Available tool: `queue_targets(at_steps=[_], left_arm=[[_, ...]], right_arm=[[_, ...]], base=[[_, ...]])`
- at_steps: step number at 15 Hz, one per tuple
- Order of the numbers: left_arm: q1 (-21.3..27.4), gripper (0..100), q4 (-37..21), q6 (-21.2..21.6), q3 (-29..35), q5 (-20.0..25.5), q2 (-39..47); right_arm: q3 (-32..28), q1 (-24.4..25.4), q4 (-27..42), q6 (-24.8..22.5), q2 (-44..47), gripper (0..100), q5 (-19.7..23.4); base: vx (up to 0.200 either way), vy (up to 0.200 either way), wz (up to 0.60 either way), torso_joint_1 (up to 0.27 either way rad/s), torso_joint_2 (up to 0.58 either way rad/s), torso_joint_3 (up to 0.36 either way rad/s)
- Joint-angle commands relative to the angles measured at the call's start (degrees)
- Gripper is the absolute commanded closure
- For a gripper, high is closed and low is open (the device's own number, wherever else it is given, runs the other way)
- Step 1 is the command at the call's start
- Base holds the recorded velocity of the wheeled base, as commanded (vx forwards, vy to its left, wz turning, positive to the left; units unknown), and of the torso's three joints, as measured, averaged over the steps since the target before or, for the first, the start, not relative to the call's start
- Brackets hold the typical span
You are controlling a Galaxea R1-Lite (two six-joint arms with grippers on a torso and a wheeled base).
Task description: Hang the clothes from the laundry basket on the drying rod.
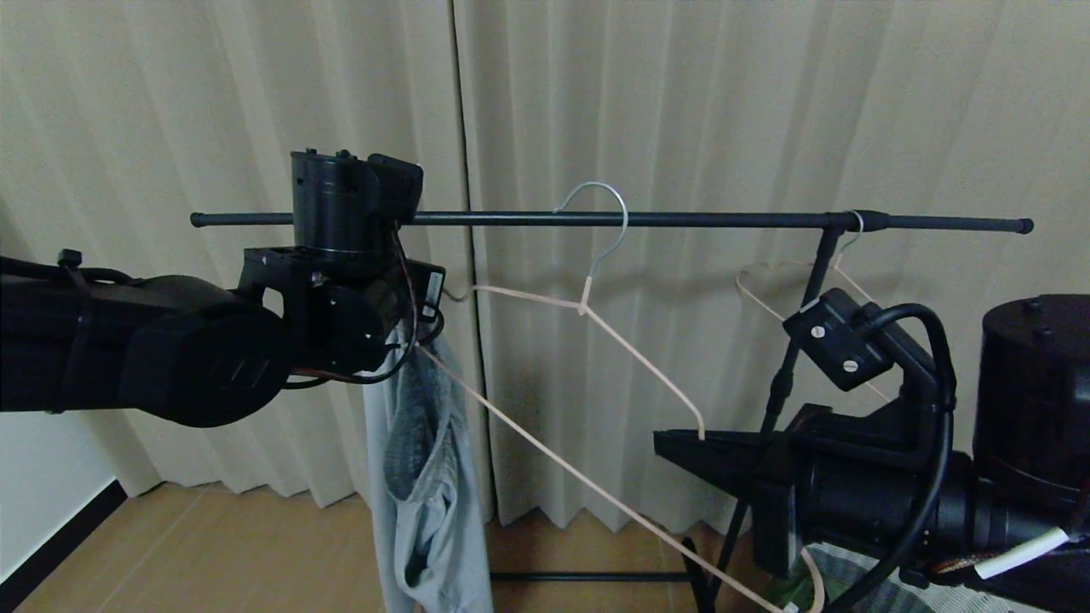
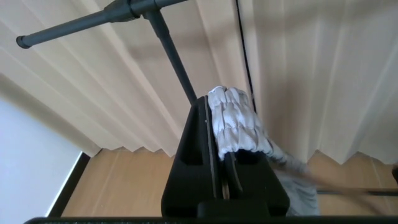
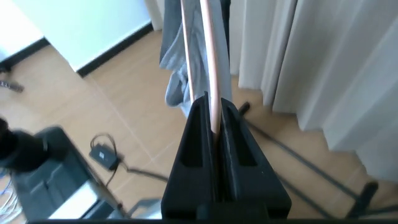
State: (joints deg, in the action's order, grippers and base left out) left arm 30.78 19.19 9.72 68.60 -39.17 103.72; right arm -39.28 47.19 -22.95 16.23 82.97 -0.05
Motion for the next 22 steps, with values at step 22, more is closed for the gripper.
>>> queue_targets(at_steps=[22], left_arm=[[8.68, 100, 0.15, 1.89, -13.66, 15.00, -15.48]], right_arm=[[-18.99, 2.20, -3.24, 0.21, 25.49, 100, -0.48]], base=[[0.000, 0.000, 0.00, 0.000, 0.00, 0.000]])
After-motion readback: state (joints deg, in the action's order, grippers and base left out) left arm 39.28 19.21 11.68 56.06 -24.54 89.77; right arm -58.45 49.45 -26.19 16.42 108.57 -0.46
